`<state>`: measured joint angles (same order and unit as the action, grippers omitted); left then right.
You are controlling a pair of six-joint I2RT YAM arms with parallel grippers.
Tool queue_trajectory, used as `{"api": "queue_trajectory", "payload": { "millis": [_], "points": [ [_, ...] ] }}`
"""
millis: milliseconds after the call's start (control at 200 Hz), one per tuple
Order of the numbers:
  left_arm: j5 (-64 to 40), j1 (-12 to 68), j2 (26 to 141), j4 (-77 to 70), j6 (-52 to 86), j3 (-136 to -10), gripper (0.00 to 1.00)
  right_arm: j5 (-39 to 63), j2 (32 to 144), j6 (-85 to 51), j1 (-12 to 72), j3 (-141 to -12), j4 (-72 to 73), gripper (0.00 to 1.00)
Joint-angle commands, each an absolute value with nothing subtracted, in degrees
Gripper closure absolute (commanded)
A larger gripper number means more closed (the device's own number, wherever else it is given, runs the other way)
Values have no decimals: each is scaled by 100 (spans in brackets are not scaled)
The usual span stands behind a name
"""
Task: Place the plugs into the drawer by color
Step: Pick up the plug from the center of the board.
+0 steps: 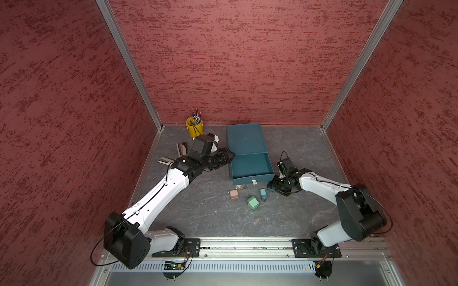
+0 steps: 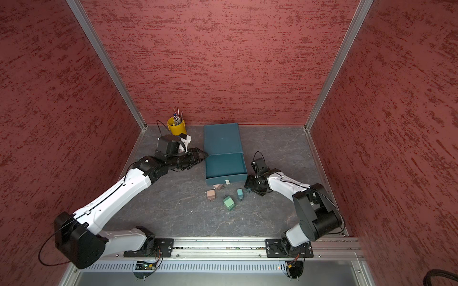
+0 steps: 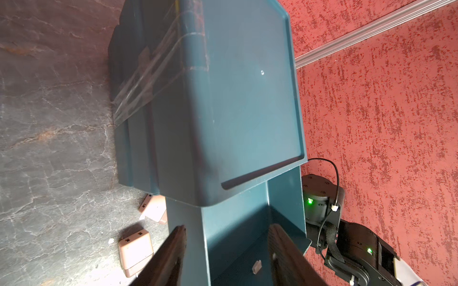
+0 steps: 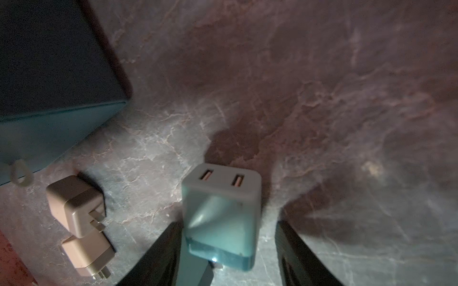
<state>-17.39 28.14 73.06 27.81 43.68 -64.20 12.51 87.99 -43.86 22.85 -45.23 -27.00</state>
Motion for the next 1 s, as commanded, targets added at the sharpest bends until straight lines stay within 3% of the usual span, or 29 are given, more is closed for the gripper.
{"api": "queue_trajectory", "payload": {
  "millis": [0, 70, 311, 601, 997],
  "points": [
    [-1845, 2796, 7224, 2620, 4467, -6284, 43, 1090, 8841, -4341, 2244, -4534, -2467, 37],
    [-1859, 2794, 7251, 2530, 4514, -6218, 43, 1078, 8872, -4356, 2242, -4515, -2439, 40],
    [-1881, 2623, 7465, 2158, 4659, -6156, 44, 778, 8698, -4328, 2202, -4509, -2636, 66],
    [-1978, 2357, 7668, 2039, 4612, -6245, 44, 230, 8143, -4271, 2083, -4542, -3278, 78],
    [-2158, 2197, 7353, 1933, 4761, -6034, 44, -138, 7225, -4186, 2074, -4769, -4040, 84]
  ]
}}
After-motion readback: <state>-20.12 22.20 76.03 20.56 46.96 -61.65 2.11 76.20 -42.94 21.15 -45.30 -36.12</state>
